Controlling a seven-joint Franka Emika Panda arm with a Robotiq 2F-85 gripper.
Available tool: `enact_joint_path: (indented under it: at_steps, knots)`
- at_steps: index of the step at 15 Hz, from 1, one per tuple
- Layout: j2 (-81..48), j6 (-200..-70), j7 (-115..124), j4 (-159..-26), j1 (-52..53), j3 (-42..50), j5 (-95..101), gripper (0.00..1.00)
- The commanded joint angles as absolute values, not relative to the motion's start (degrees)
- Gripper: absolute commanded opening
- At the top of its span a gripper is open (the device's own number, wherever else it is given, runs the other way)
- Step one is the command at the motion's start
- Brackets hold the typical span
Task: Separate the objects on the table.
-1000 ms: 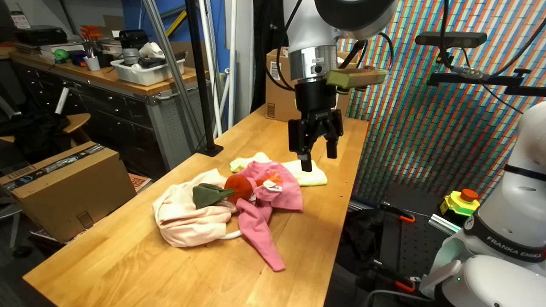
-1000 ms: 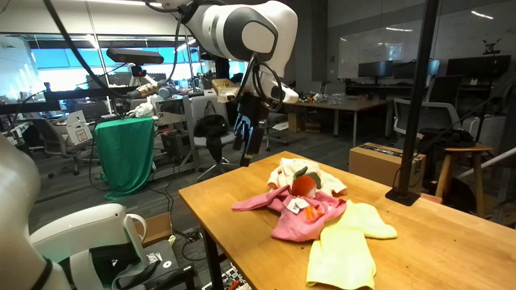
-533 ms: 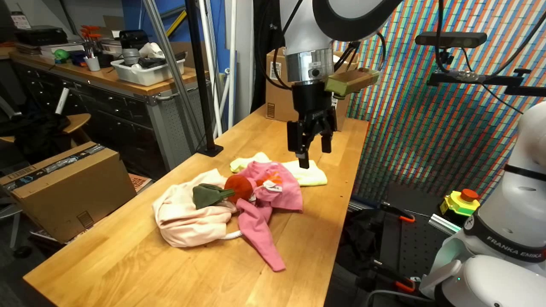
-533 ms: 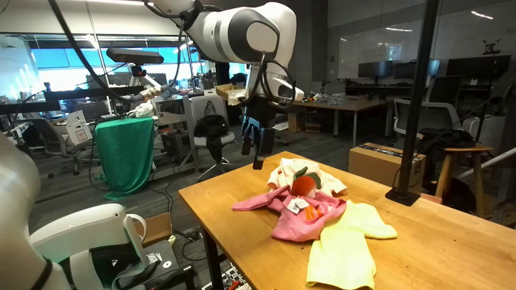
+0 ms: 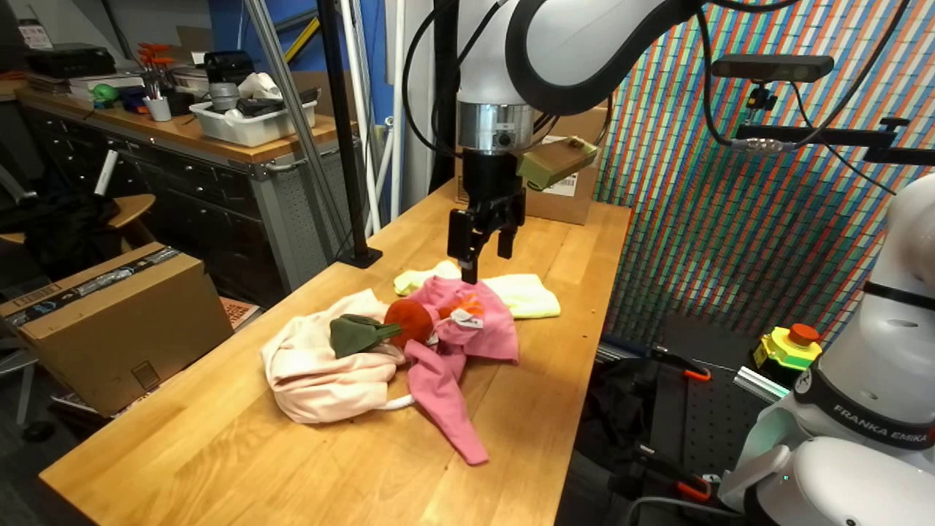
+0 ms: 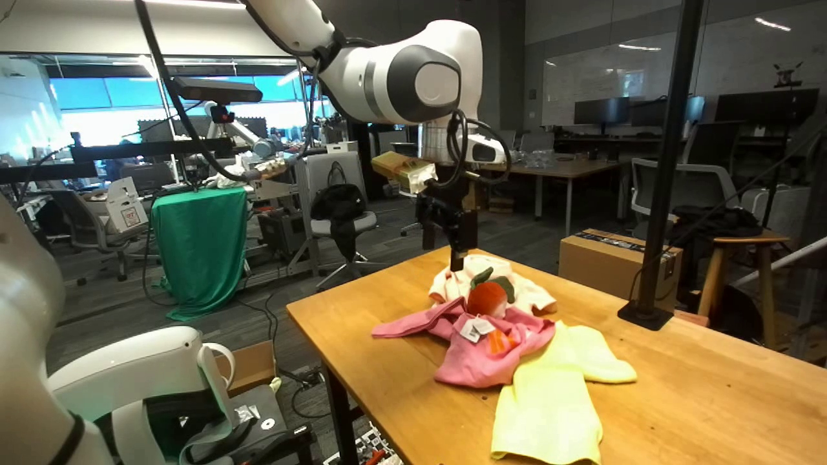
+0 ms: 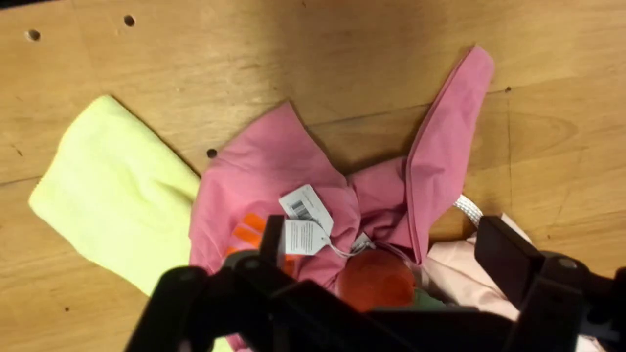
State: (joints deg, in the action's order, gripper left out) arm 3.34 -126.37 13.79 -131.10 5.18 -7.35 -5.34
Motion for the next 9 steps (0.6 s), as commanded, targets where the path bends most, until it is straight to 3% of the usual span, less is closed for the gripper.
enact_joint_path:
  at_steps: [1,9]
  knots:
    - [-1.06,-132.27,10.76,-127.71,5.50,-6.84,-7.03,1.00]
    - [-11.63,-136.33,5.97,-121.25,6.01,-7.03,-4.94,1.00]
